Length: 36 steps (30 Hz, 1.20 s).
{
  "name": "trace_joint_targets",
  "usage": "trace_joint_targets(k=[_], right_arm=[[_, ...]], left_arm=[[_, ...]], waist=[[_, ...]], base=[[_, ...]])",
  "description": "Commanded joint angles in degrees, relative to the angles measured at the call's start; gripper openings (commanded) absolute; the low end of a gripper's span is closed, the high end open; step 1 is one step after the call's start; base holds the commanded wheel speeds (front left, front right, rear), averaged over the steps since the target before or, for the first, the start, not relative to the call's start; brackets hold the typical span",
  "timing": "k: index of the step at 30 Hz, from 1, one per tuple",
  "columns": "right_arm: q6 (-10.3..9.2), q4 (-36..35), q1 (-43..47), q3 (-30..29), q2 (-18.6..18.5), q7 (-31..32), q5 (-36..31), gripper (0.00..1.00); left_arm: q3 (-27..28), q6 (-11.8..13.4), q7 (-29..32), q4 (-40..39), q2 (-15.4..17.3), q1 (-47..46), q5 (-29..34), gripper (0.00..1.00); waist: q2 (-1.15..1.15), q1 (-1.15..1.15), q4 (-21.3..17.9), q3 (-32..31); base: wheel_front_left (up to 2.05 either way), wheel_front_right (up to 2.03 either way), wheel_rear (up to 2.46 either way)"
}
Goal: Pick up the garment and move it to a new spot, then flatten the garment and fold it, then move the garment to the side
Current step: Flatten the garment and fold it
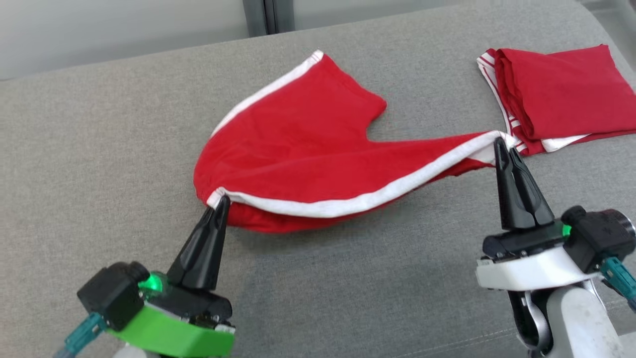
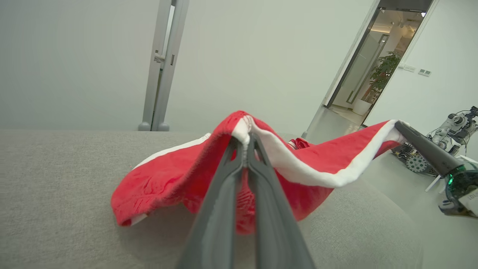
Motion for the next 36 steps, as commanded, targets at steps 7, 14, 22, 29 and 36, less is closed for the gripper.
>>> trace_joint_targets(k=[7, 14, 22, 29, 36], right_arm=[[-0.09, -9.19, 7.97, -2.34, -0.11, 6.29, -1.07, 0.00], [-0.09, -2.22, 5.11, -4.54, -0.10, 9.07, -2.92, 0.00], [-0.09, 12.70, -8.47, -5.07, -2.14, 10.04, -4.08, 0.00], [-0.10, 27.95, -22.67, -1.56, -5.70, 11.89, -4.11, 0.00], [-0.10, 41.56, -34.00, 3.68, -8.47, 12.77, -2.42, 0.00]], left_arm=[[0.06, 3.50, -0.18, -6.96, -0.74, 10.26, 0.00, 0.00], [-1.50, 5.52, 0.67, -1.78, -6.00, 10.65, -3.27, 0.00], [-0.35, 8.90, 2.21, 7.30, -11.88, 3.15, -7.80, 0.00], [-0.04, 11.05, 2.60, 17.65, -13.92, -6.43, -12.87, 0.00], [-4.06, 11.65, 1.79, 25.38, -14.31, -13.91, -19.62, 0.00]], waist=[[0.00, 0.00, 0.62, -1.74], [0.00, 0.00, 3.51, -0.59], [0.00, 0.00, 8.12, 1.67], [0.00, 0.00, 12.78, 4.91], [0.00, 0.00, 16.90, 7.67]], base=[[0.00, 0.00, 0.00], [0.00, 0.00, 0.00], [0.00, 0.00, 0.00], [0.00, 0.00, 0.00], [0.00, 0.00, 0.00]])
